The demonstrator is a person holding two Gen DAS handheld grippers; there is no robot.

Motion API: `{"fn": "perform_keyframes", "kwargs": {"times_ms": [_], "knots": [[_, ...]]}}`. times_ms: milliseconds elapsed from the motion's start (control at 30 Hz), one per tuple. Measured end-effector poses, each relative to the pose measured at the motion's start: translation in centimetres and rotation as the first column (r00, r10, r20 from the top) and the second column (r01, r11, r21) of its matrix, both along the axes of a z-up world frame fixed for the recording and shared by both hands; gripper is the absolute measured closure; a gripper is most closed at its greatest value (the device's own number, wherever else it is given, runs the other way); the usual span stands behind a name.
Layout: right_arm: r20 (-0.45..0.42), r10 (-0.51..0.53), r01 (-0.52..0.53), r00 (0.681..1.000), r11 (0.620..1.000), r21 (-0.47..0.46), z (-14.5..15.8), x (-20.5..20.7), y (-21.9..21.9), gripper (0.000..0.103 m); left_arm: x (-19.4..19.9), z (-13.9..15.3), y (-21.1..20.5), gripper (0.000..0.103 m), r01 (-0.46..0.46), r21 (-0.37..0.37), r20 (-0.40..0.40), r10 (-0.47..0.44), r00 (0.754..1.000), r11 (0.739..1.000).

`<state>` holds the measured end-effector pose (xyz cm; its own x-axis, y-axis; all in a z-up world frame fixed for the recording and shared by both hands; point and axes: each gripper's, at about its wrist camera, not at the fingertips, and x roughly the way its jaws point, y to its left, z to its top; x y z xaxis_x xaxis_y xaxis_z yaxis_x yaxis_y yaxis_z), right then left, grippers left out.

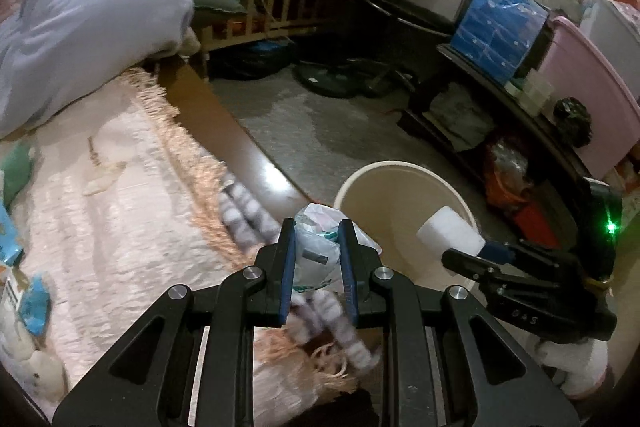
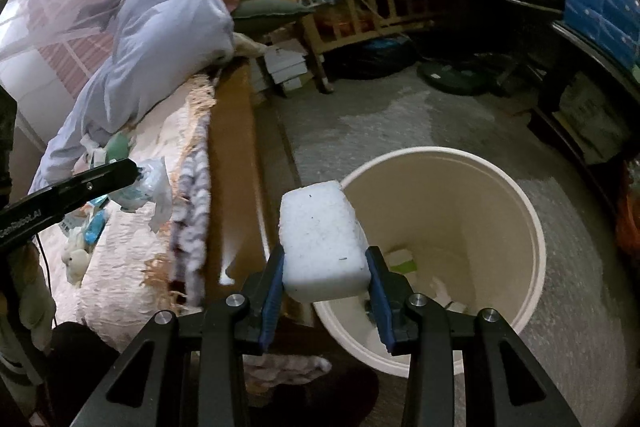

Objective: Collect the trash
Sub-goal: 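Carry the foam block and plastic bag over the bucket with both tools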

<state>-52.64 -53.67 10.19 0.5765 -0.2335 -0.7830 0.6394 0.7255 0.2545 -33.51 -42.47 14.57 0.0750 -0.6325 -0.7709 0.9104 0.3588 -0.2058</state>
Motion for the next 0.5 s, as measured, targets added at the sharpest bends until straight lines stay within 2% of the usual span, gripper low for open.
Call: {"fn": "perform_keyframes", "kwargs": {"times_ms": [167, 500], "knots": [[-0.004, -0.018, 0.018, 1.000, 1.000, 0.005, -0.5, -1.1, -0.7, 0.066, -0.9, -0.4, -1.3, 0.085, 0.030, 0.004, -0.036, -0.029, 0.999, 1.000], [-0.017, -0.053, 0.053, 0.998, 0.998, 0.024, -1.5, -2.7, -1.7, 0.066, -2.5, -1.0, -3.5, 0.085, 0.077, 0.010, -0.060, -0.076, 0.995, 0.997]]}}
